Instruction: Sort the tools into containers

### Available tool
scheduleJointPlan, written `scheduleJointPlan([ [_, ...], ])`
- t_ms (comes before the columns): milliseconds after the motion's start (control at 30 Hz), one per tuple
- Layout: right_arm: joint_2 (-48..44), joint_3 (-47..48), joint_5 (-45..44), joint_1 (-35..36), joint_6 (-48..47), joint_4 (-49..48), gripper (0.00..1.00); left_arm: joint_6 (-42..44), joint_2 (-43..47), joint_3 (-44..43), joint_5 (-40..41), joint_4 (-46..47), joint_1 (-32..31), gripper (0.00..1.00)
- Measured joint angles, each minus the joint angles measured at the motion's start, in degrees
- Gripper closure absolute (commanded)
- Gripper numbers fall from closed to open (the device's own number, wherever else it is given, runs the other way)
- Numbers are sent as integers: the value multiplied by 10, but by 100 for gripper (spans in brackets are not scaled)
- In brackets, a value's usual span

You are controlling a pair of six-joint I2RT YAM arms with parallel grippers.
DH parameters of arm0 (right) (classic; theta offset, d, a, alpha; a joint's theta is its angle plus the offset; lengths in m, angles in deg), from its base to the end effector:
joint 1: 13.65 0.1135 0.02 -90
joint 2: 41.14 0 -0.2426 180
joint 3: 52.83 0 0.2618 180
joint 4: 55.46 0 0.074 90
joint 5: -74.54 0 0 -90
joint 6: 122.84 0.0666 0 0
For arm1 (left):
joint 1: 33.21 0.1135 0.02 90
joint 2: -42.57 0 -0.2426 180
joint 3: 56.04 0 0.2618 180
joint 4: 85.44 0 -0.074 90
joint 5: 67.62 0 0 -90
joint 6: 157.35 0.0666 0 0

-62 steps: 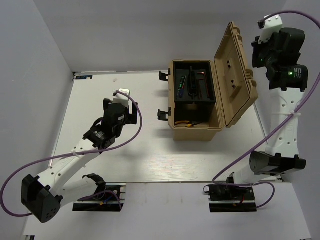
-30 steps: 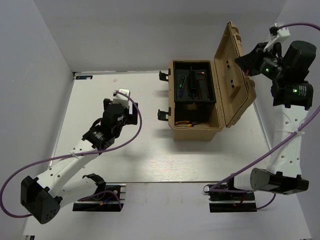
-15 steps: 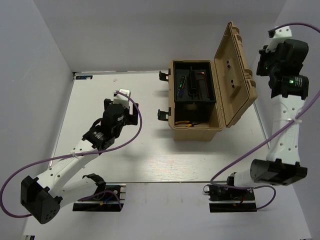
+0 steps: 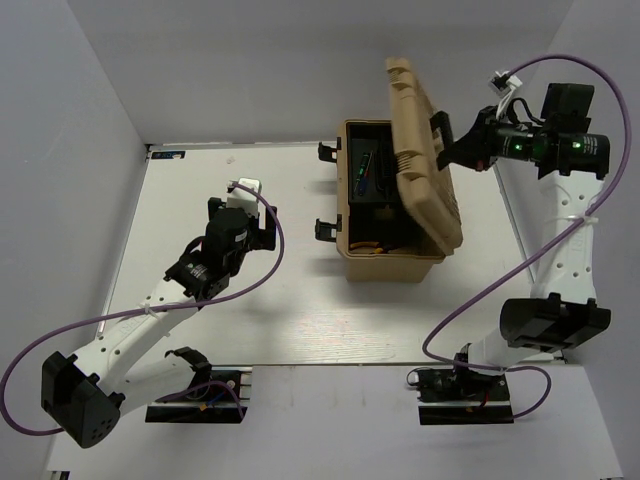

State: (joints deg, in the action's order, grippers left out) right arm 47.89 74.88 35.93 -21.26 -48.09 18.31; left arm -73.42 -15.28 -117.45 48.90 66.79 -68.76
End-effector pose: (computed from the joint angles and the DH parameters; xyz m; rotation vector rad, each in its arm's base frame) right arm 0.3189 0.0099 0.4533 -0.6157 1.9111 0.7181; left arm 0.2403 -0.1351 0.2804 0.2060 1.9356 -0.0183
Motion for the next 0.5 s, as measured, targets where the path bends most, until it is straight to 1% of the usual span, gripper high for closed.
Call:
scheduleJointPlan([
  [67, -14, -35, 80, 6, 42, -45, 100, 0, 0, 0, 0, 0, 0, 0],
  [167, -57, -122, 129, 7, 117, -131, 100, 0, 0, 0, 0, 0, 0, 0],
  [267, -97, -177, 121, 7, 160, -193, 100, 0, 1, 0, 0, 0, 0, 0],
  [333, -115, -184, 92, 8, 171, -214, 100, 0, 3, 0, 0, 0, 0, 0],
  [367, -123, -184, 73, 9, 175, -221, 97, 0, 3, 0, 0, 0, 0, 0],
  [433, -140, -184, 20, 10, 179, -230, 84, 0, 4, 0, -2, 0, 0, 0],
  [500, -150, -184, -33, 13, 176, -231, 57, 0, 4, 0, -3, 0, 0, 0],
])
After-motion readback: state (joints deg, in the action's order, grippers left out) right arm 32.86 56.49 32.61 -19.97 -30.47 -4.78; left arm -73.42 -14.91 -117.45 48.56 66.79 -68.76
